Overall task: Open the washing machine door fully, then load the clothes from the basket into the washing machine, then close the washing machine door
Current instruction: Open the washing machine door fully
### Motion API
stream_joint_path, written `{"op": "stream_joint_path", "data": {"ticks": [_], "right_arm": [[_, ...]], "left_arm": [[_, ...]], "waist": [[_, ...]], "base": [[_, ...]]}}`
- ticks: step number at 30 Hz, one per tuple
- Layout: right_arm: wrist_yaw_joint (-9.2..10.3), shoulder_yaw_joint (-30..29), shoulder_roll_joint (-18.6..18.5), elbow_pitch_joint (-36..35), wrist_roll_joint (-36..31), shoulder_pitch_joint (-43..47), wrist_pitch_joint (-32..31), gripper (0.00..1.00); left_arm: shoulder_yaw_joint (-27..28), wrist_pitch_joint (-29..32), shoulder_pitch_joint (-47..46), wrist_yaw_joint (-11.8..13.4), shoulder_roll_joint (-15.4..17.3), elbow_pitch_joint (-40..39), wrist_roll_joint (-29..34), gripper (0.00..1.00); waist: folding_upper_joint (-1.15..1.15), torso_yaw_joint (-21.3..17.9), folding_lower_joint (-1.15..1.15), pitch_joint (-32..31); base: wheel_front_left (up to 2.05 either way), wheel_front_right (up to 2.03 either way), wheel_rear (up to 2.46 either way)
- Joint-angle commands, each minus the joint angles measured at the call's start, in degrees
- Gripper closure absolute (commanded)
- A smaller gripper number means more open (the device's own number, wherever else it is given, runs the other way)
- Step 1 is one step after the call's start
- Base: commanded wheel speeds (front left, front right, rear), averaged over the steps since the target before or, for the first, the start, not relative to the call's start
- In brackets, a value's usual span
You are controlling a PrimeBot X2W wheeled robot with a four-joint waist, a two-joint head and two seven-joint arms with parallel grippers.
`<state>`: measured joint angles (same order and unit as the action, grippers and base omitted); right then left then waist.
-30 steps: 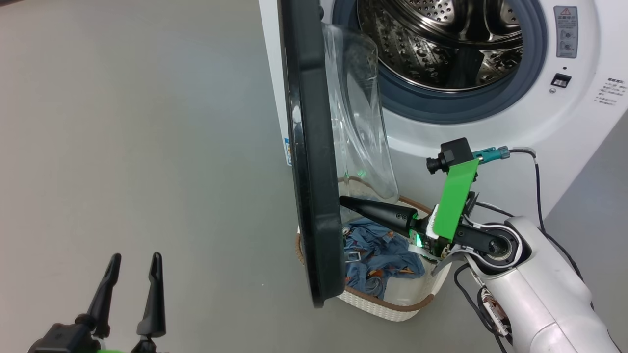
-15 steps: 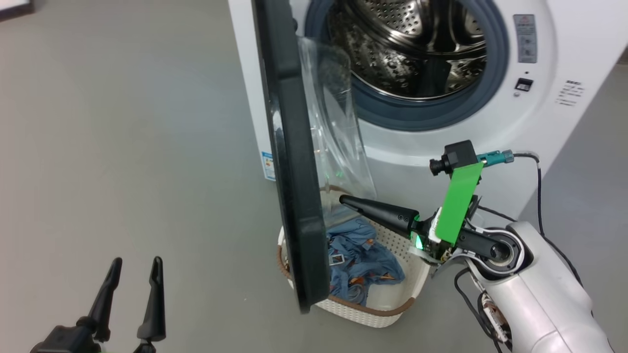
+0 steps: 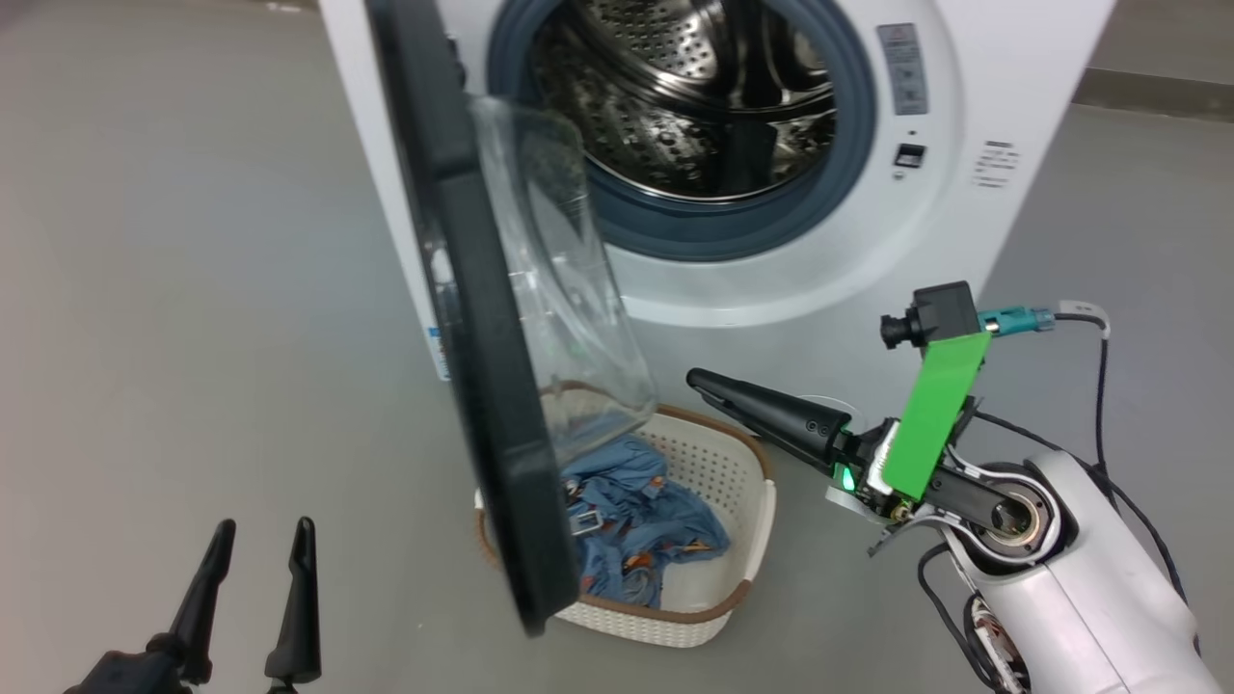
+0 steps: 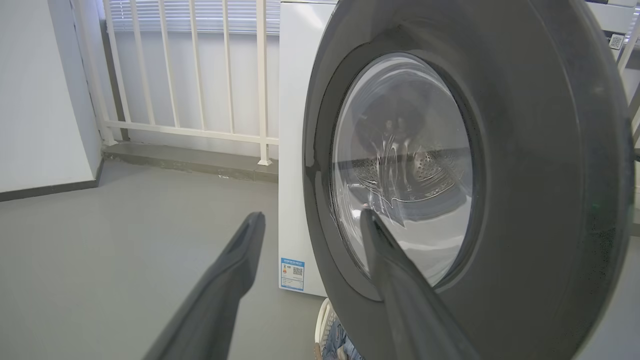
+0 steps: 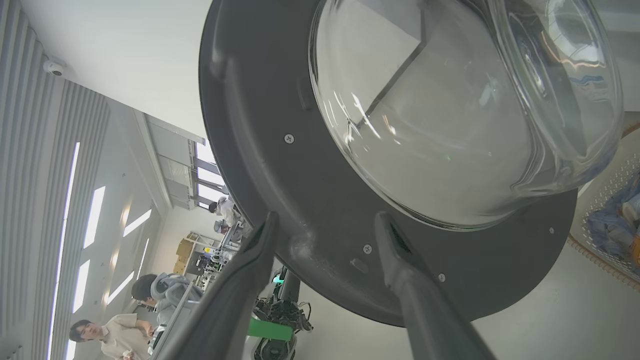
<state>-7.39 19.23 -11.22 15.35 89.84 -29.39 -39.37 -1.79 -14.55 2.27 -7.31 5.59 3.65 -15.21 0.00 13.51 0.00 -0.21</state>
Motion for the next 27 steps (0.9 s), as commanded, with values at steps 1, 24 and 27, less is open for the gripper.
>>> {"op": "stream_joint_path", "data": {"ticks": [1, 24, 27], "right_arm": [[-0.10, -0.29, -0.37, -3.36, -0.94, 0.81, 1.43, 0.00], [-0.10, -0.48, -7.43, -13.40, -16.73, 11.19, 28.99, 0.00], [-0.10, 0.63, -8.82, -13.34, -20.95, 12.83, 34.95, 0.00]], "left_arm": [[2.21, -0.45, -1.21, -0.18, 0.96, -1.29, 0.57, 0.00], [3.98, -0.45, -0.71, -0.18, 1.03, -1.65, 0.74, 0.00], [4.20, -0.45, -0.61, -0.18, 1.00, -1.73, 0.69, 0.00]], "waist": [[0.00, -2.59, 0.00, -0.23], [0.00, -12.02, 0.00, -0.04], [0.00, -12.53, 0.00, -0.06]], "base": [[0.00, 0.00, 0.00], [0.00, 0.00, 0.00], [0.00, 0.00, 0.00]]}}
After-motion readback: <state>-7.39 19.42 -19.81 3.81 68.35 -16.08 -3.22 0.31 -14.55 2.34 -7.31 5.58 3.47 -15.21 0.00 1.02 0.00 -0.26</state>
